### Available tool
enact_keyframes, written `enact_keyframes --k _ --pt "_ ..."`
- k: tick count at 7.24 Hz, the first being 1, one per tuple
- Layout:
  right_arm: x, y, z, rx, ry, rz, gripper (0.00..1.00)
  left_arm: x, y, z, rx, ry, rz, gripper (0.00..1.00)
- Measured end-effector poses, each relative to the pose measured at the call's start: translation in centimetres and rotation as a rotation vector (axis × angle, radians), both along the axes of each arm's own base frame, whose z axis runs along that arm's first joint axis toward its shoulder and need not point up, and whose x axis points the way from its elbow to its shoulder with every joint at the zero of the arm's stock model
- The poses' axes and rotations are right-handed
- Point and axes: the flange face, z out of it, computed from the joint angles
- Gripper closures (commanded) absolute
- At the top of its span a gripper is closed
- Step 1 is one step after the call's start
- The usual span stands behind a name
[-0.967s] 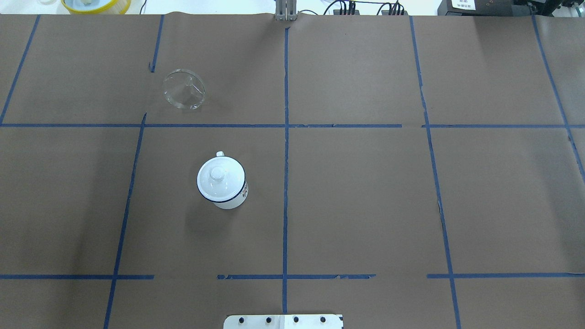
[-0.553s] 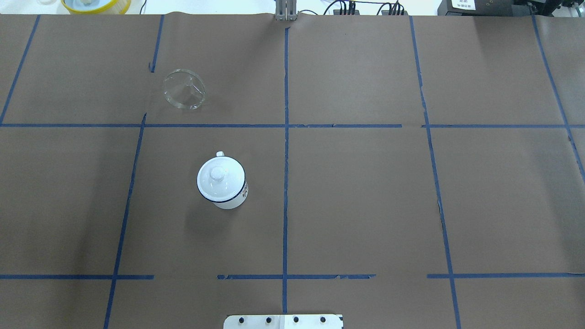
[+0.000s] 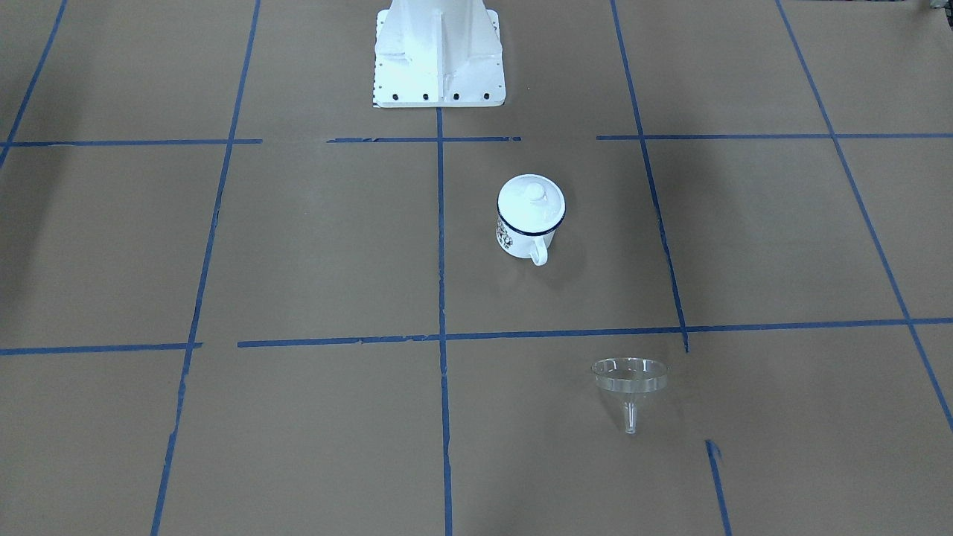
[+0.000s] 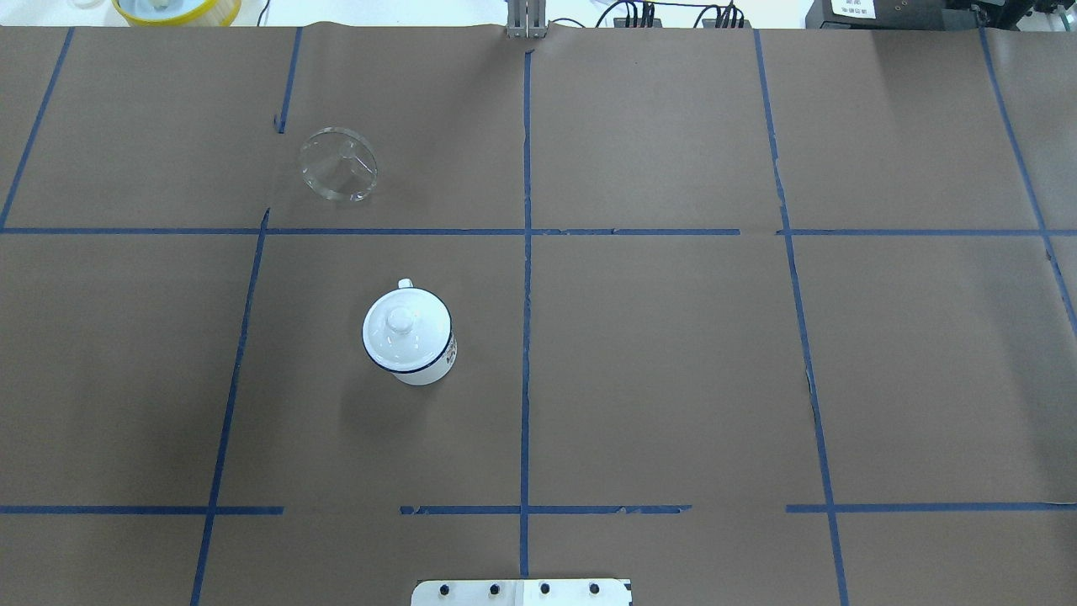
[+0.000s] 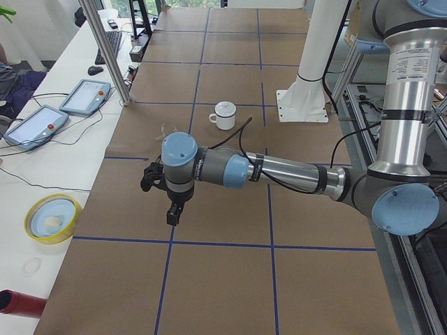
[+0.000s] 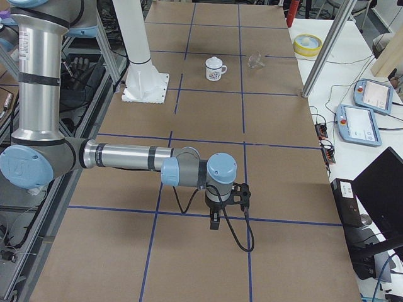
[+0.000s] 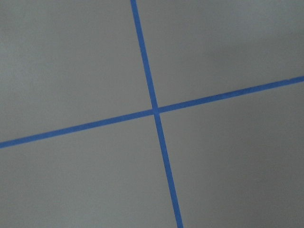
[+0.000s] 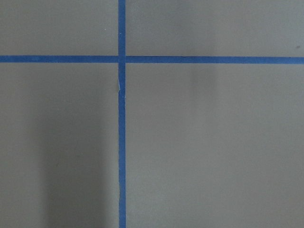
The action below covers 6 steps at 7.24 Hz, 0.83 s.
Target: Place funnel on cup
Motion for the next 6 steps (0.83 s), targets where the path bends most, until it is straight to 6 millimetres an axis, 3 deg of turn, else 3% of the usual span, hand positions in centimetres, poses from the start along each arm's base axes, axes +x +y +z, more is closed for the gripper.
enact_keyframes --k 1,3,6 --pt "0.0 0.0 0.0 0.000 0.000 0.000 0.00 1.4 0.1 -3.5 0.015 0.009 -0.029 0.00" --pt "0.0 0.0 0.0 0.000 0.000 0.000 0.00 6.3 0.6 -9.4 0.028 0.039 -0.027 0.00" --pt "0.0 0.0 0.0 0.000 0.000 0.000 0.00 14.8 -0.2 -15.6 -0.005 0.067 -0.028 0.00"
